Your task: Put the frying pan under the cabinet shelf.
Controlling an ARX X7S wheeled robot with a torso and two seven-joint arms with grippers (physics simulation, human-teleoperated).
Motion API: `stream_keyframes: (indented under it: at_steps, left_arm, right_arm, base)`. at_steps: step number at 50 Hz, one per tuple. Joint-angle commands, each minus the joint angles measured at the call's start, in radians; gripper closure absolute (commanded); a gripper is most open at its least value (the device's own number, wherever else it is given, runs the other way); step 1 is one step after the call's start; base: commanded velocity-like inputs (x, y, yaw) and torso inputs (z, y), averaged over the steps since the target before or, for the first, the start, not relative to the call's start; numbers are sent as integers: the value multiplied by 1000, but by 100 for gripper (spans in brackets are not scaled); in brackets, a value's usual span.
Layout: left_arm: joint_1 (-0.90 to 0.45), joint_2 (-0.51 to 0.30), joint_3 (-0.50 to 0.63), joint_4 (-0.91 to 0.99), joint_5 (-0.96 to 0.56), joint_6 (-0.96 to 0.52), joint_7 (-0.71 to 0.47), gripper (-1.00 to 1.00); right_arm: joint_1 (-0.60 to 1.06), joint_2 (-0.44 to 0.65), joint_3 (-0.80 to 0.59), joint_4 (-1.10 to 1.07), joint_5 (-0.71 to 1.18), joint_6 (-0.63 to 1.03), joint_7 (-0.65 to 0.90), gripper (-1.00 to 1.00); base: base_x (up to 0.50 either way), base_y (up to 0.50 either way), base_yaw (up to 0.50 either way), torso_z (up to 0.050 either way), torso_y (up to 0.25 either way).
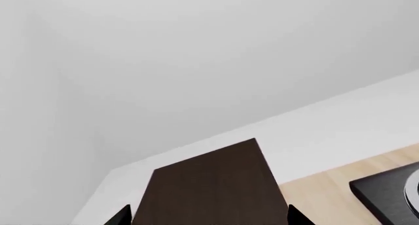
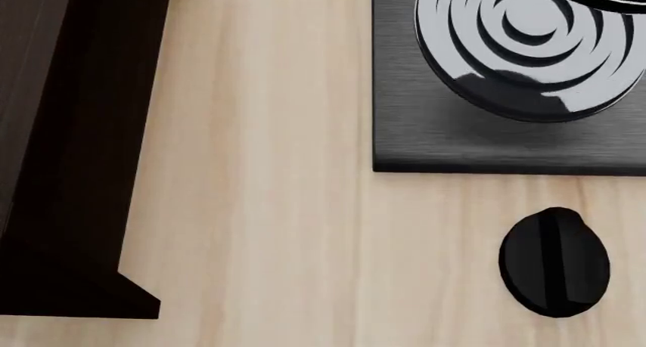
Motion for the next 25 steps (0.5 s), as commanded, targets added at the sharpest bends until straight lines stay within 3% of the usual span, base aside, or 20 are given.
stream_keyframes:
  at_steps: [1, 25]
  left_arm:
    - [1, -37, -13, 15, -9, 16, 12, -100]
    - [2, -70, -20, 33, -20, 33, 18, -100]
  right_arm:
    - [268, -14, -146, -41, -14, 80, 39, 100]
    - [584, -91, -336, -41, 188, 205, 137, 100]
  base:
    - [0, 0, 0, 0, 0]
    - [0, 0, 0, 1, 2]
